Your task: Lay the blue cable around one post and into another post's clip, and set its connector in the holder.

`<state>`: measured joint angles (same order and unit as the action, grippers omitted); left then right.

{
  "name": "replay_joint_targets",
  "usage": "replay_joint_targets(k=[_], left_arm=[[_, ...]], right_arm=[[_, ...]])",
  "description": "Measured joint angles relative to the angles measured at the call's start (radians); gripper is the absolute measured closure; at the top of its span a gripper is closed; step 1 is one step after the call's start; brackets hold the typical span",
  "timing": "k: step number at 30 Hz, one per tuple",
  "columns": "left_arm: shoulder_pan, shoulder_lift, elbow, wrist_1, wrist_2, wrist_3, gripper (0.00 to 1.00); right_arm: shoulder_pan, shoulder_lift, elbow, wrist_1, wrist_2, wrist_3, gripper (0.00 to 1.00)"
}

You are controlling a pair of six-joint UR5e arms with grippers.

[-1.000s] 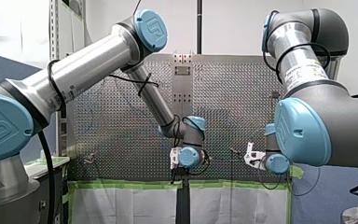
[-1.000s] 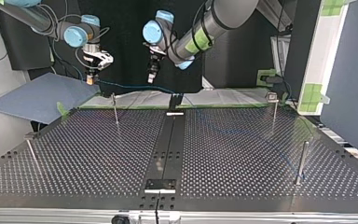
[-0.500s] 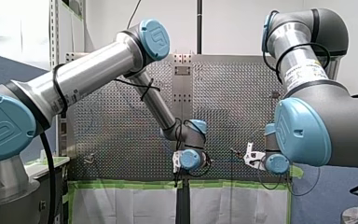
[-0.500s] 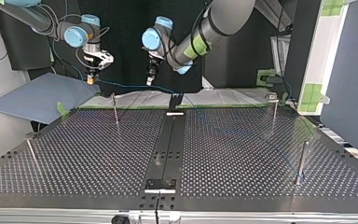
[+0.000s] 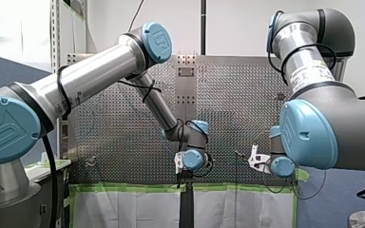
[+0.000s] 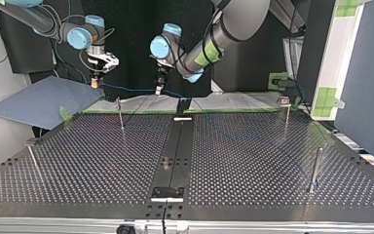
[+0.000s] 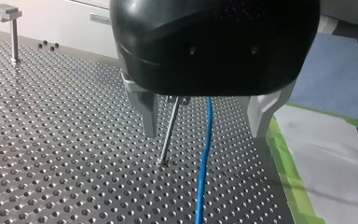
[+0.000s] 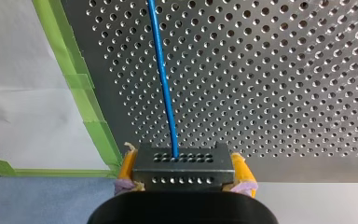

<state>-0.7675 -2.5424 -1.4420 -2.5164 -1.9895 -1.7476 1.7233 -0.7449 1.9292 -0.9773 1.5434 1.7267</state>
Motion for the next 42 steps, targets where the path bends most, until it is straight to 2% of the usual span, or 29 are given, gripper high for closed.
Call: replay_joint_targets(k=[2, 3, 5, 7, 8, 9, 11, 12, 13, 14, 15, 17, 31, 32, 33, 35, 42], left_arm=[[0.001, 0.0, 0.002, 0.001, 0.009, -0.004, 0.17], [0.001, 0.001, 0.004, 0.001, 0.012, -0.005, 0.17], [0.002, 0.001, 0.008, -0.001, 0.016, -0.007, 0.27], [0.003, 0.001, 0.012, -0.005, 0.017, -0.008, 0.3], [0.003, 0.001, 0.016, -0.01, 0.017, -0.007, 0.49], [0.003, 0.001, 0.018, -0.014, 0.017, -0.007, 0.49], [0.002, 0.001, 0.021, -0.027, 0.017, -0.007, 0.64], [0.002, 0.001, 0.022, -0.031, 0.017, -0.007, 0.64], [0.002, 0.001, 0.022, -0.034, 0.016, -0.007, 0.75], [0.002, 0.001, 0.023, -0.037, 0.016, -0.007, 0.81], [0.002, 0.001, 0.023, -0.038, 0.016, -0.007, 0.81], [0.002, 0.001, 0.023, -0.04, 0.016, -0.007, 0.9], [0.003, 0.001, 0.023, -0.047, 0.017, -0.007, 0.85], [0.003, 0.001, 0.023, -0.047, 0.017, -0.007, 0.91], [0.003, 0.001, 0.023, -0.047, 0.017, -0.007, 0.91], [0.002, 0.001, 0.023, -0.047, 0.017, -0.006, 1.0], [-0.001, 0.001, 0.023, -0.047, 0.035, -0.004, 1.0]], right_arm=[[0.0, 0.0, 0.0, 0.0, 0.0, 0.0, 1.0], [0.0, 0.0, 0.0, 0.0, 0.0, 0.0, 1.0], [0.0, 0.0, 0.0, 0.0, 0.0, 0.0, 1.0], [0.0, 0.0, 0.0, 0.0, 0.0, 0.0, 1.0], [0.0, 0.0, 0.0, 0.0, 0.0, -0.001, 1.0], [0.0, 0.0, 0.0, 0.0, 0.0, -0.001, 1.0], [0.0, 0.0, 0.0, 0.0, 0.0, -0.001, 1.0], [0.0, 0.0, 0.0, 0.0, 0.0, -0.001, 1.0], [0.0, 0.0, 0.0, 0.0, 0.0, -0.001, 1.0], [0.0, 0.0, 0.0, 0.0, 0.0, -0.001, 1.0], [0.0, 0.0, 0.0, 0.0, 0.0, -0.001, 1.0], [0.0, 0.0, 0.0, 0.0, 0.0, -0.001, 1.0], [-0.006, 0.0, 0.0, -0.007, 0.0, -0.001, 1.0], [-0.006, 0.0, 0.0, -0.007, 0.0, -0.001, 1.0], [-0.006, 0.0, 0.0, -0.007, 0.0, 0.0, 1.0], [-0.006, 0.0, 0.0, -0.008, 0.0, 0.0, 1.0], [-0.006, 0.0, 0.0, -0.008, 0.0, 0.0, 1.0]])
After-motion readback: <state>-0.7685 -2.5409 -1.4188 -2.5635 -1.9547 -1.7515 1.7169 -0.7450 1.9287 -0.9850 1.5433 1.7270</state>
